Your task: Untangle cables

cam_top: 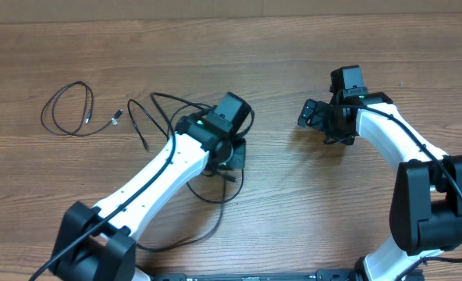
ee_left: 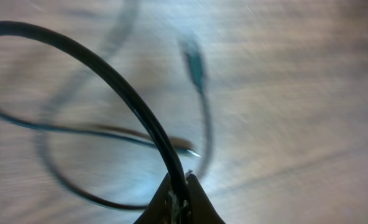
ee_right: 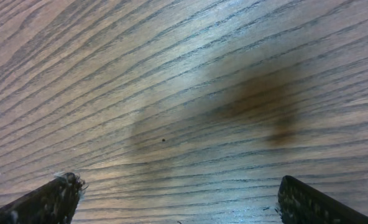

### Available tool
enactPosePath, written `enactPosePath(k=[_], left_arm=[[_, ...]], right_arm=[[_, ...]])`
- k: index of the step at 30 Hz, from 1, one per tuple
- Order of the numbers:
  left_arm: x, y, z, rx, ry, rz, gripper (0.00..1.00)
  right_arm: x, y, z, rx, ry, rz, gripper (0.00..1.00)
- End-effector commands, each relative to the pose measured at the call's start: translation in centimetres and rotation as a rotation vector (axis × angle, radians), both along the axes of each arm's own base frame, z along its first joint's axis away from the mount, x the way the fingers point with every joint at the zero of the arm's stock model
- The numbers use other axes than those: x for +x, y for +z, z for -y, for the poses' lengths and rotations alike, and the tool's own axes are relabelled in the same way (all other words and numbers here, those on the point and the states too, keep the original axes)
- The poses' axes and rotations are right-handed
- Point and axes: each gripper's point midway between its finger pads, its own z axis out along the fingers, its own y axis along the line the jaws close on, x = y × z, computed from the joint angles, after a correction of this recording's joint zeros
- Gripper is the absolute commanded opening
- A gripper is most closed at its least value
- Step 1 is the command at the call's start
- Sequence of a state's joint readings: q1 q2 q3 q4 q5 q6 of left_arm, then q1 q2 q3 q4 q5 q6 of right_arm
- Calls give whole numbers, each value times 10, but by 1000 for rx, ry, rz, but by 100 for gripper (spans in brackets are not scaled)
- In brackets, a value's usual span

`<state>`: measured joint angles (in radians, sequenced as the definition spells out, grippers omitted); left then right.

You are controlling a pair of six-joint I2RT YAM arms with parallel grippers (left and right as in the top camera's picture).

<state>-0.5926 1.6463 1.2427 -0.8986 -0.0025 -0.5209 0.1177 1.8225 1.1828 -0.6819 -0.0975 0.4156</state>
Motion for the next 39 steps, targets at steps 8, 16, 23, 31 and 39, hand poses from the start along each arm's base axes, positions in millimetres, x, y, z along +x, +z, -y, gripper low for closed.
enactPosePath(k=[8, 16, 23, 31, 39], left_arm=[[79, 45, -72, 335, 167, 409, 4], [108, 58, -88, 346, 219, 510, 4], [121, 39, -119, 371, 289, 461, 4], [125, 7, -128, 362, 286, 376, 4], [126, 0, -130, 368, 290, 363, 28]], right_arm=[[3, 2, 0, 0, -5, 9, 100], [3, 2, 0, 0, -5, 9, 100], [3, 2, 0, 0, -5, 9, 100], [3, 1, 0, 0, -5, 8, 100], [3, 2, 0, 0, -5, 9, 100]])
